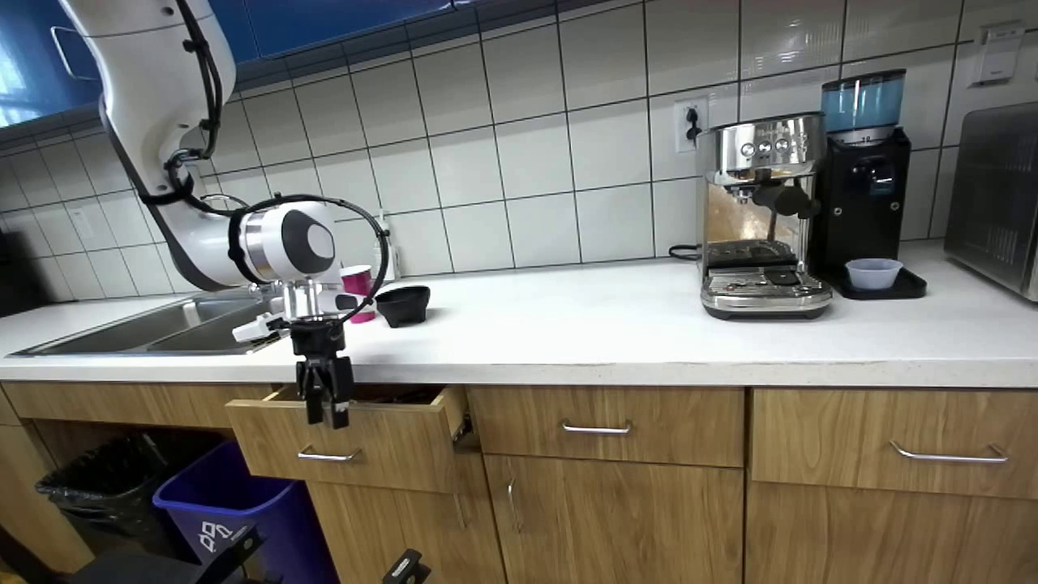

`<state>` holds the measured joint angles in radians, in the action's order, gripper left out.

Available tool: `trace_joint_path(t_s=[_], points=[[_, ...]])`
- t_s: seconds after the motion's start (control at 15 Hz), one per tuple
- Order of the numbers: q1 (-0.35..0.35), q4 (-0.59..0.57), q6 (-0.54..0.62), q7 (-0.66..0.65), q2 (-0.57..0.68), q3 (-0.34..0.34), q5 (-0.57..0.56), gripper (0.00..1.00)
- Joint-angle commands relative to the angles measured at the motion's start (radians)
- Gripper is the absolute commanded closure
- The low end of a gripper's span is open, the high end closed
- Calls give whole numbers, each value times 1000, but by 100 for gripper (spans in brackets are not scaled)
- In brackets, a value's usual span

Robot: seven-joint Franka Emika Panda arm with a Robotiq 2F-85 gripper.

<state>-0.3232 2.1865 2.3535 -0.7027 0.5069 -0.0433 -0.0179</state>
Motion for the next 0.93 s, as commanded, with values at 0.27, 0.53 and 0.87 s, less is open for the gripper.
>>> trace_joint_path(t_s=[0.27,0.53,0.87], points=[[-11,-151,-2,-22,88,42,-44,0],[-22,-193,3,-34,113,59,-61,0],[-29,-178,12,-28,98,61,-76,0]])
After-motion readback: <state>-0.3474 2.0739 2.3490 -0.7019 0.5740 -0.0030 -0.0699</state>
